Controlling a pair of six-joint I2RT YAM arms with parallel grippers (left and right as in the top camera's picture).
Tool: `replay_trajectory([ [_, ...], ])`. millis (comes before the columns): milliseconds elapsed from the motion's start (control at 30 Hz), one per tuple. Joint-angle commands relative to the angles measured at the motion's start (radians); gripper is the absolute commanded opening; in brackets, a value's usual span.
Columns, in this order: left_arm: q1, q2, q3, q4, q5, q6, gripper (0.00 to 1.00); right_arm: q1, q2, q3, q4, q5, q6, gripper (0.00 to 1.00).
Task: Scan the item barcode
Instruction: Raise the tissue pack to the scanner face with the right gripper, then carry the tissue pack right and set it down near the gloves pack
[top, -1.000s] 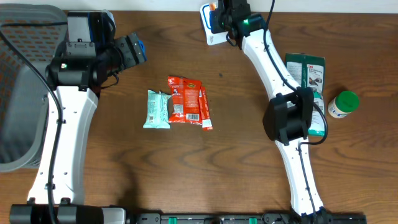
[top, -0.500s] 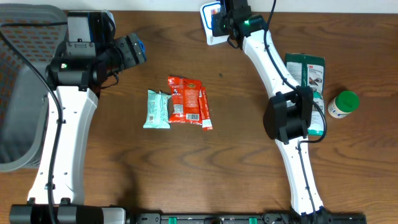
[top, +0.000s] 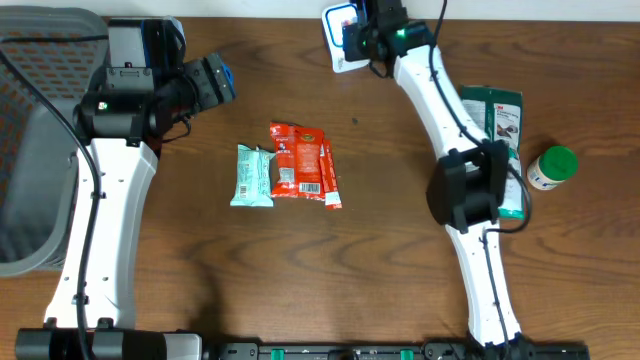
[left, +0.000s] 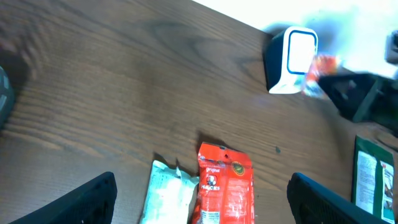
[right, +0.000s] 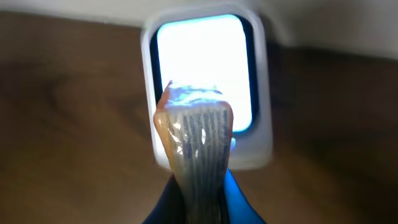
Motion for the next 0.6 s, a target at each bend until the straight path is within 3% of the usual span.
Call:
replay_trajectory([
  [0,0.003,-0.007,0.003,-0.003,-0.002,0.008,0.88,-0.027,-0.2,0.006,-0.098,-0.051,-0.012,0.01],
  [233,0.003,-0.007,0.003,-0.003,-0.002,0.007,0.88,-0.083,-0.424,0.006,-0.486,-0.151,-0.012,0.01],
  [567,0.003,-0.007,0.003,-0.003,-0.002,0.008,0.88,-0.184,-0.619,0.006,-0.871,-0.166,-0.111,0.01],
])
